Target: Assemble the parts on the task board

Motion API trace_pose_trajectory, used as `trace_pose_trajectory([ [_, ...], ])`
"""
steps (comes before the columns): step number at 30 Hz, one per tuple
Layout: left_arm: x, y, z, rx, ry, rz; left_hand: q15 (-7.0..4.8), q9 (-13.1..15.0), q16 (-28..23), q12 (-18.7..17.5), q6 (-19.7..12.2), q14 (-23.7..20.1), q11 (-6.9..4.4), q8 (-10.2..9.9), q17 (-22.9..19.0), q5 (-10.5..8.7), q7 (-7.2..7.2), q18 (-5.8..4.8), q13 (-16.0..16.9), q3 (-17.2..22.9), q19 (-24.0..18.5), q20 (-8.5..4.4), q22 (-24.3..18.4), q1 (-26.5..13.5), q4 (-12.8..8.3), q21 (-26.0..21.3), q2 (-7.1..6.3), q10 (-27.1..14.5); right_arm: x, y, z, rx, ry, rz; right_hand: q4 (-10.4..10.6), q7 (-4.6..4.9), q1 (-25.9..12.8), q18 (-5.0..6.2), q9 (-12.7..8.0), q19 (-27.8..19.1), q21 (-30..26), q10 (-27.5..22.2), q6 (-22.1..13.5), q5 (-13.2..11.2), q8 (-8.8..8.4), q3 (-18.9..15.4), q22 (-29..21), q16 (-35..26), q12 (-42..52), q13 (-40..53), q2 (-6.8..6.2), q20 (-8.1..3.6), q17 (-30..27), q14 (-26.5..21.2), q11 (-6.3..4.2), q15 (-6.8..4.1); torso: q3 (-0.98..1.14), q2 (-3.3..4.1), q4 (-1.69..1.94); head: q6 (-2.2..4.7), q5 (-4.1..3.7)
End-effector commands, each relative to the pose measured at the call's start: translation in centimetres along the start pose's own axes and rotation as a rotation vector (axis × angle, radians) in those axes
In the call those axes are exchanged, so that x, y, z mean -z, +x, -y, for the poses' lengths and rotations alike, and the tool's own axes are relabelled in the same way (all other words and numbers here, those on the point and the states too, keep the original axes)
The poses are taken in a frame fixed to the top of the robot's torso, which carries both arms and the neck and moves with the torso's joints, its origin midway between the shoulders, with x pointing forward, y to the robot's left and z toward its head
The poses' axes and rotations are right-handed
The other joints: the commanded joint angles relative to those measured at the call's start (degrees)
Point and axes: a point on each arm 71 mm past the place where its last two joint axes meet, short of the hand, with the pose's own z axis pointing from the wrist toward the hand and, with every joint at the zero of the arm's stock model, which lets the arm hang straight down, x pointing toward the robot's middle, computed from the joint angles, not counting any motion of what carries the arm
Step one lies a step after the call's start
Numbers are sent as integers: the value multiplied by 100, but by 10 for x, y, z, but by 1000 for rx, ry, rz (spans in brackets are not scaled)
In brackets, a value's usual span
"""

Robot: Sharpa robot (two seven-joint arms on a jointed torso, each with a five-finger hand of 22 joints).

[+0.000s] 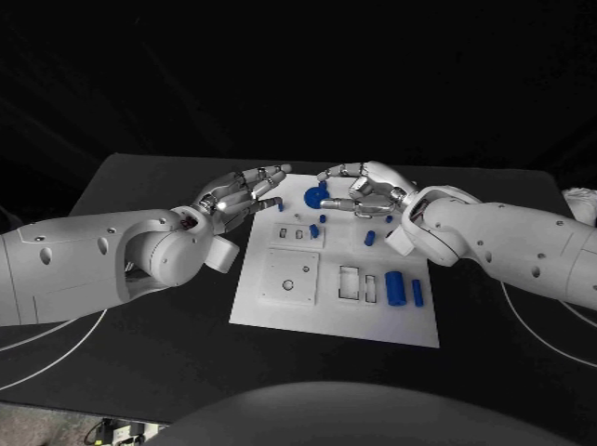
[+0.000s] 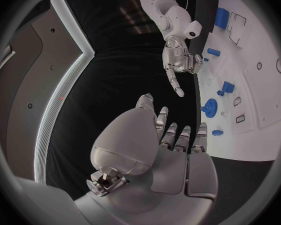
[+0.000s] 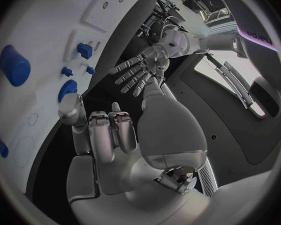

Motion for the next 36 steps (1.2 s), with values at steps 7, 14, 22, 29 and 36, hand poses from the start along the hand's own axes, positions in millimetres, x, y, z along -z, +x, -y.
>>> trace_pose_trajectory([
  [7,0,-1,8,-202,92,96,245,86,2152,853,774,2947,637,304,763,-352,575,108,806,-154,2267,-101,643,296,-10,1578,-402,3049,37,-45,-8,-105,-28,158,4,247,-820,-13,168,701,528,607,410,383,451,-259,925,108,266,1510,1098,73,1509,598,-1,-11,0,-12,-18,0,50],
  [14,-6,-3,27,-448,85,159,-31,107,4134,1960,1251,4681,651,410,1622,-1336,619,124,2155,-501,4311,-365,1062,204,-4,2634,-712,4844,70,-78,-16,-89,46,212,-1,255,-1095,-81,264,1090,858,607,301,653,635,-510,1031,108,266,1510,1550,58,1509,598,-39,-45,34,-77,-91,0,54],
  [22,-27,2,52,-706,-176,123,-546,475,7537,6396,2287,6844,146,1522,5483,-1707,359,94,6150,-793,5668,-928,1743,-667,-64,3861,-664,6659,82,-79,-14,-101,138,160,-17,260,-905,-97,330,1190,950,607,219,796,761,-597,1054,108,266,1510,1682,38,1509,598,-60,-69,92,-190,-213,0,142],
  [29,-35,4,58,-965,-646,59,-1157,2316,8756,8911,2829,8770,-464,3773,8914,-1430,-306,-342,8890,-747,7102,-1492,5564,-2113,-8,6972,-774,8407,88,-71,-10,-98,227,91,-8,313,-808,-169,389,1532,1229,607,176,904,894,-734,1150,108,266,1510,1781,25,1509,598,-59,-84,139,-243,-332,0,173],
  [36,-49,11,59,-1045,-844,10,-1208,2263,8756,8911,2889,8770,-474,2855,8914,-1375,-270,-630,8890,-589,7805,-1567,7333,-2407,18,7982,-703,8407,98,-72,-6,-108,275,74,-7,320,-743,-267,417,1950,1575,607,212,991,1018,-901,1279,108,266,1510,1871,14,1509,598,-64,-94,181,-249,-403,0,228],
])
